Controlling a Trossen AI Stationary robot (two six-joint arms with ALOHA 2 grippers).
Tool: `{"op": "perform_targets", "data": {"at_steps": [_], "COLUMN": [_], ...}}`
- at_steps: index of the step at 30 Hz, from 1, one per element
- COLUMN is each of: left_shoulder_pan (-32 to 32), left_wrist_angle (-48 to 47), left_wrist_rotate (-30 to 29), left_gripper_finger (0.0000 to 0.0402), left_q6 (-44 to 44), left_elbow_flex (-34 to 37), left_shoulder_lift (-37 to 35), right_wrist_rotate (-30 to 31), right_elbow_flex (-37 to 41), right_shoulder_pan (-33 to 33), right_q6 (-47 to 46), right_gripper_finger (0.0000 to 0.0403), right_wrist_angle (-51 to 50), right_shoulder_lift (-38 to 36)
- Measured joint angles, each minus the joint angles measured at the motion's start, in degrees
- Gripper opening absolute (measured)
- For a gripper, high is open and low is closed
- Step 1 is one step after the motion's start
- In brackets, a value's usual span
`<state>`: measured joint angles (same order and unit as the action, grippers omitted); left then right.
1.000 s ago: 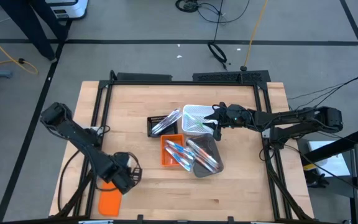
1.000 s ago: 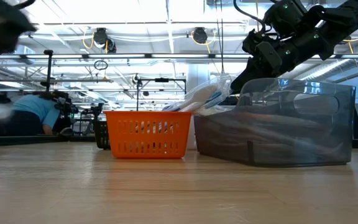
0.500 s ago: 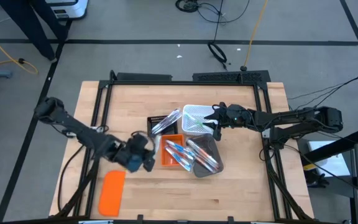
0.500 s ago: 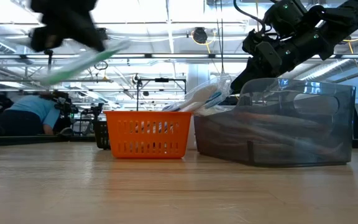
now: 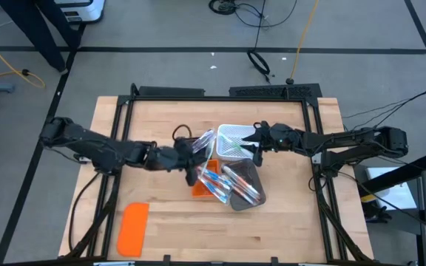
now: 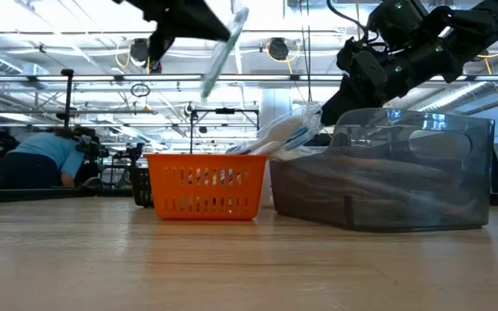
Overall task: Pick & Place Toothbrushes
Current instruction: Put the green toothbrush into the white bin
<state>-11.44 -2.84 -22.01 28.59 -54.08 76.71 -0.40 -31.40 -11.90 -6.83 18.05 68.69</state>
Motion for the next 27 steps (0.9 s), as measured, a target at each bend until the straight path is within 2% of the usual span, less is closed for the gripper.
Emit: {"op": "perform_targets", "data": {"at_steps": [8, 14, 20, 27], "left_shoulder_pan": [5.3, 8.4, 10.2, 11.2], "left_wrist_angle": [11.8, 21.3, 27.7, 35.7], "left_wrist_rotate": [3.6, 8.9, 9.3, 10.5], "left_gripper_finger": [0.0000, 0.0000, 0.0000, 0.0000], "left_q6": [-13.0, -18.4, -21.8, -22.9], "left_elbow_flex": [0.0, 0.0, 0.0, 0.0], "left_shoulder_lift": [1.8, 5.9, 10.1, 14.7], "right_wrist_rotate": [-8.6, -8.9, -13.5, -13.2], "right_elbow_flex": [0.0, 0.0, 0.0, 0.0], "right_shoulder_pan": [0.0, 0.0, 0.0, 0.6], "right_q6": [-1.3, -2.5, -6.0, -6.0], "right_gripper_finger": [0.0130, 0.0130, 0.0130, 0.0130], "right_wrist_angle": [13.1, 21.8, 28.2, 31.0], "right_shoulder_lift": [0.0, 0.0, 0.0, 0.0]}}
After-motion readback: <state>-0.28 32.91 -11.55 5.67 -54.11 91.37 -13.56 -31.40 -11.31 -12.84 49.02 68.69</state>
